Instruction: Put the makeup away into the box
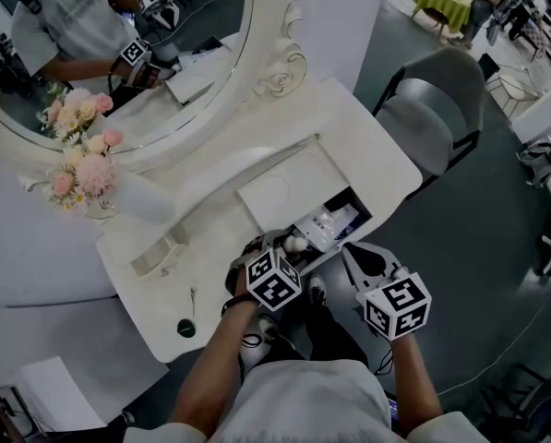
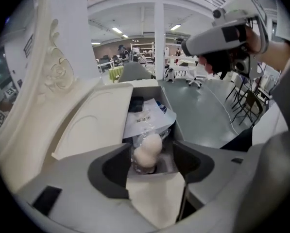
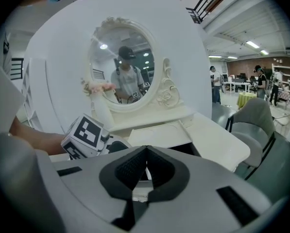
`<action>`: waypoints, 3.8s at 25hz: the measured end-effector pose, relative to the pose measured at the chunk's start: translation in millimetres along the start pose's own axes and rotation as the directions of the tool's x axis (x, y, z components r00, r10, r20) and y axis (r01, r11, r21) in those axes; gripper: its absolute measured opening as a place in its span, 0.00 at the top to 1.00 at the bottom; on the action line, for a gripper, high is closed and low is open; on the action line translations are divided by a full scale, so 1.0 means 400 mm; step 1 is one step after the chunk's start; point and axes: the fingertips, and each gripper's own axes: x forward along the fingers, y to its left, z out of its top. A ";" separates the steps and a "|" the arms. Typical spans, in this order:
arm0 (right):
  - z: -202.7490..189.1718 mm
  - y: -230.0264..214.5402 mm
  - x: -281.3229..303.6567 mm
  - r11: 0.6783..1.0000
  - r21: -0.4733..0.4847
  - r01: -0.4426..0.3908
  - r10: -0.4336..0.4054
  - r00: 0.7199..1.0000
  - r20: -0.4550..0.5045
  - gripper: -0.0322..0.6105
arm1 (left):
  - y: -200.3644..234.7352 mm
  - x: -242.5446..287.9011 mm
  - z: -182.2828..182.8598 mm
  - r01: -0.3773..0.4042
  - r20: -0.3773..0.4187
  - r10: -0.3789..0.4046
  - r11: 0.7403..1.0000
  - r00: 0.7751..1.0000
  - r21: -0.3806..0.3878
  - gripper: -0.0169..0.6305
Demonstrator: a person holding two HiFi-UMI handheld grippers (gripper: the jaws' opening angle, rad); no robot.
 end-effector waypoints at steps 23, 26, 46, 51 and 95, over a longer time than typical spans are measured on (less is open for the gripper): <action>0.052 0.355 0.137 0.962 -0.106 -0.252 0.250 0.968 -0.032 0.96 | 0.069 -0.396 -0.246 -0.299 0.143 0.363 0.891 0.921 -0.341 0.72; 0.054 0.403 0.164 0.952 -0.118 -0.283 0.280 0.959 -0.044 0.96 | 0.071 -0.443 -0.299 -0.335 0.122 0.408 0.859 0.905 -0.387 0.72; 0.016 0.617 0.282 0.858 -0.198 -0.475 0.439 0.876 -0.198 0.96 | 0.043 -0.441 -0.664 -0.401 -0.161 0.394 0.663 0.905 -0.632 0.72; 0.012 0.607 0.295 0.852 -0.199 -0.484 0.441 0.869 -0.224 0.96 | 0.041 -0.410 -0.684 -0.387 -0.181 0.362 0.649 0.914 -0.655 0.72; 0.051 0.382 0.192 0.930 -0.175 -0.322 0.305 0.945 -0.120 0.96 | 0.083 -0.386 -0.559 -0.394 -0.159 0.375 0.716 0.913 -0.576 0.96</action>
